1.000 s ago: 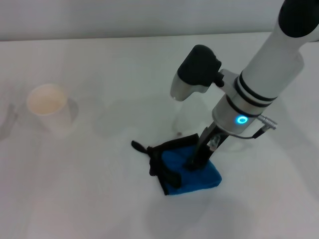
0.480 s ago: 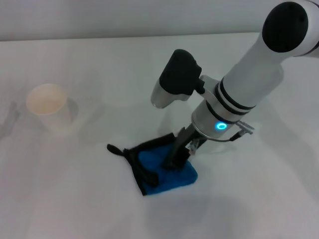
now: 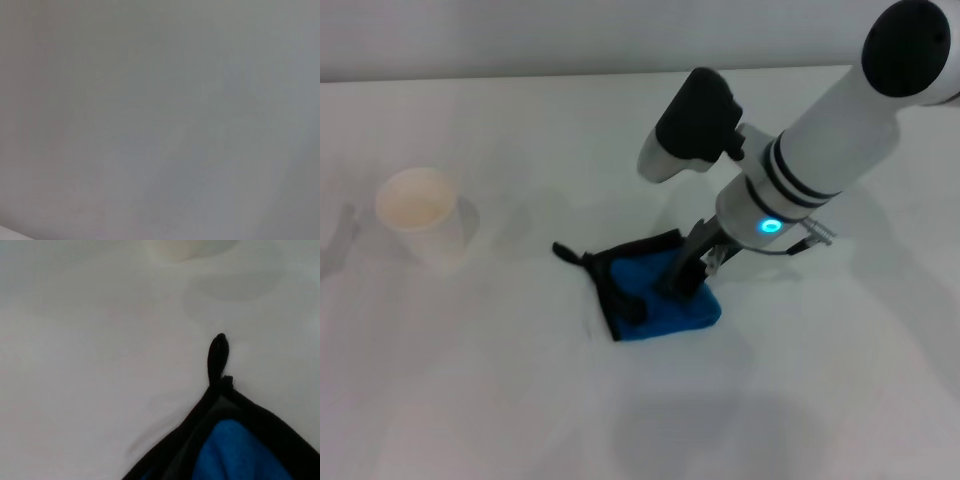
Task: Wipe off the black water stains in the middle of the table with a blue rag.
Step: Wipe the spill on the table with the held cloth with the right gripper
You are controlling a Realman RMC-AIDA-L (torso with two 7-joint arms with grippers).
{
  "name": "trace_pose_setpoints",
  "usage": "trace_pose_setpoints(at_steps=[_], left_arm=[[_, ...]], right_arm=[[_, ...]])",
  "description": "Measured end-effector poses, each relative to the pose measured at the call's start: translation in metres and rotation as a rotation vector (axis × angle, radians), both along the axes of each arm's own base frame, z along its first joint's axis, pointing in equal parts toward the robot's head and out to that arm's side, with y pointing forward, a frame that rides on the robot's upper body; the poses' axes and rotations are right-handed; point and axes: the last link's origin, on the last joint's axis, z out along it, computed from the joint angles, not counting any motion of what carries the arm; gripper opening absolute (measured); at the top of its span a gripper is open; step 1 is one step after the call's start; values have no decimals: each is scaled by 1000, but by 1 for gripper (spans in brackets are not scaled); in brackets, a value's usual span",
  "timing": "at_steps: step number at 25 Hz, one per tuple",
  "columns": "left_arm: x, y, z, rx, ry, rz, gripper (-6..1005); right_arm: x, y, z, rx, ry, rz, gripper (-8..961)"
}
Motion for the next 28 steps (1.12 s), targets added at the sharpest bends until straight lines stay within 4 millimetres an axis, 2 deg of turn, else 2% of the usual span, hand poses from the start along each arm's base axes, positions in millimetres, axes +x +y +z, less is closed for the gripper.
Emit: trace_pose_setpoints(at_steps=[7,13,17,21,24,28], left_arm=[[1,-1,-1,-4,3,-8,890],[3,1,-1,-9,6,-16,890],[4,3,-3,-16,8,-19,891],[5,4,-3,-19,8,-19,891],[5,5,-2,-17,9,-23,891],[7,7,-2,-16,10,-28,890]], right_arm=[[18,13,18,55,-73,-9,40],[26,13,25,46,-98,-23,40],[26,8,22,-7,-94,43,38],[15,-3,10,-76,-14,90,34],[11,-18,7,-178,16,73,32],[6,-25,5,-219,46,79,32]])
